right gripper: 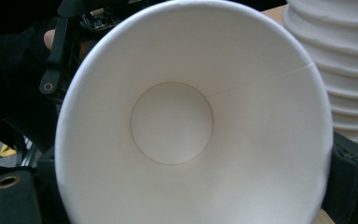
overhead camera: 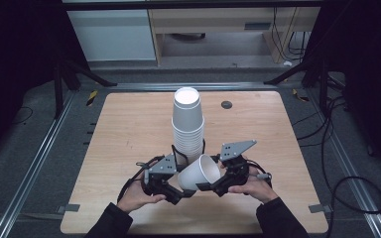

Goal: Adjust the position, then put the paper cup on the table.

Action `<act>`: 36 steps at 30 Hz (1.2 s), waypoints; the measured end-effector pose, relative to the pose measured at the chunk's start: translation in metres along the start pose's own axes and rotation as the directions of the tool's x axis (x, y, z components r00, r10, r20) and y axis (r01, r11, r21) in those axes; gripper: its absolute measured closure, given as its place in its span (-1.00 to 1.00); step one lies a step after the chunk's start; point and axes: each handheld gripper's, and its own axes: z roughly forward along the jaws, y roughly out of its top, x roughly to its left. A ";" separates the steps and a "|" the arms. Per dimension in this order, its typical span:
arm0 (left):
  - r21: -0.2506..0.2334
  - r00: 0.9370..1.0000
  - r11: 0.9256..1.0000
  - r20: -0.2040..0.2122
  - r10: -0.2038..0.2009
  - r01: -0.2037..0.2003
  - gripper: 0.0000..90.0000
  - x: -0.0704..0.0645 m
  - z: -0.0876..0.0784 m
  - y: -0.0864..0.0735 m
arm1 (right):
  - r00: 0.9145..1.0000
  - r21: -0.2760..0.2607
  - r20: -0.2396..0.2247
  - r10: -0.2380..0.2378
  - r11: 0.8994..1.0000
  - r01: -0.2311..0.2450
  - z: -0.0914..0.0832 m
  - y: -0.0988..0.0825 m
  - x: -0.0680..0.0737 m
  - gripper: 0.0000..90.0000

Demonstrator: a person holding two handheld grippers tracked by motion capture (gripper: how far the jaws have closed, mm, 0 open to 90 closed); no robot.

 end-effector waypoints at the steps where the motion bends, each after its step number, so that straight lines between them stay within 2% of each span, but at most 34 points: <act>1: 0.005 1.000 1.000 -0.003 0.000 0.000 -0.66 0.000 -0.001 -0.001 | 1.000 0.001 0.007 -0.002 1.000 0.002 -0.001 0.000 0.000 -0.80; 8: 0.010 0.998 0.999 -0.048 -0.038 0.038 -0.67 0.004 -0.012 -0.012 | 0.998 -0.010 0.062 0.002 1.000 -0.002 -0.013 0.003 -0.003 -0.80; 9: 0.014 0.996 0.998 -0.069 -0.056 0.057 -0.67 0.007 -0.018 -0.017 | 0.996 -0.010 0.086 0.006 1.000 -0.005 -0.018 0.003 -0.005 -0.80; 10: 0.014 0.996 0.998 -0.069 -0.056 0.057 -0.67 0.007 -0.018 -0.017 | 0.996 -0.010 0.086 0.006 1.000 -0.005 -0.018 0.003 -0.005 -0.80; 11: 0.015 0.993 0.997 -0.091 -0.079 0.080 -0.67 0.010 -0.023 -0.023 | 0.993 -0.008 0.115 0.011 1.000 -0.010 -0.022 0.002 -0.007 -0.80; 12: 0.015 0.990 0.996 -0.104 -0.091 0.093 -0.67 0.012 -0.026 -0.026 | 0.992 -0.002 0.124 0.013 1.000 -0.013 -0.024 0.002 -0.008 -0.80; 14: 0.019 0.988 0.994 -0.116 -0.101 0.104 -0.66 0.014 -0.028 -0.029 | 0.989 0.003 0.148 0.013 1.000 -0.014 -0.027 0.001 -0.009 -0.80; 15: 0.021 0.980 0.990 -0.151 -0.131 0.136 -0.66 0.019 -0.034 -0.037 | 0.987 0.005 0.163 0.016 1.000 -0.017 -0.029 0.001 -0.010 -0.80; 20: -0.004 0.957 0.980 -0.214 -0.194 0.197 -0.65 0.028 -0.050 -0.048 | 0.976 0.007 0.215 0.034 0.999 -0.036 -0.039 -0.001 -0.014 -0.80; 22: -0.019 0.943 0.975 -0.248 -0.220 0.223 -0.65 0.032 -0.056 -0.052 | 0.969 0.011 0.243 0.035 0.999 -0.039 -0.044 -0.002 -0.016 -0.80; 27: -0.059 0.909 0.957 -0.299 -0.289 0.285 -0.64 0.041 -0.068 -0.059 | 0.956 -0.021 0.287 0.065 0.998 -0.062 -0.056 -0.003 -0.021 -0.80; 29: -0.060 0.897 0.952 -0.321 -0.303 0.300 -0.64 0.044 -0.070 -0.061 | 0.947 -0.020 0.315 0.068 0.998 -0.065 -0.061 -0.003 -0.024 -0.80; 30: -0.060 0.897 0.952 -0.321 -0.303 0.300 -0.64 0.044 -0.070 -0.061 | 0.941 -0.017 0.332 0.068 0.998 -0.066 -0.063 -0.002 -0.026 -0.80; 31: -0.067 0.885 0.946 -0.336 -0.321 0.318 -0.64 0.047 -0.072 -0.063 | 0.934 -0.015 0.351 0.068 0.998 -0.067 -0.065 -0.002 -0.028 -0.80; 32: -0.067 0.885 0.946 -0.336 -0.321 0.318 -0.64 0.047 -0.072 -0.063 | 0.934 -0.015 0.351 0.068 0.998 -0.067 -0.065 -0.002 -0.028 -0.80; 33: -0.072 0.870 0.936 -0.351 -0.346 0.343 -0.64 0.050 -0.074 -0.066 | 0.919 -0.022 0.387 0.077 0.997 -0.075 -0.069 -0.003 -0.034 -0.80; 34: -0.080 0.866 0.932 -0.348 -0.359 0.354 -0.64 0.051 -0.074 -0.067 | 0.914 -0.023 0.396 0.082 0.997 -0.079 -0.071 -0.003 -0.036 -0.80; 35: -0.081 0.865 0.929 -0.344 -0.365 0.360 -0.64 0.053 -0.075 -0.069 | 0.908 -0.017 0.410 0.087 0.996 -0.088 -0.072 -0.004 -0.039 -0.80; 36: -0.081 0.865 0.929 -0.344 -0.365 0.360 -0.64 0.053 -0.075 -0.069 | 0.908 -0.017 0.410 0.087 0.996 -0.088 -0.072 -0.004 -0.039 -0.80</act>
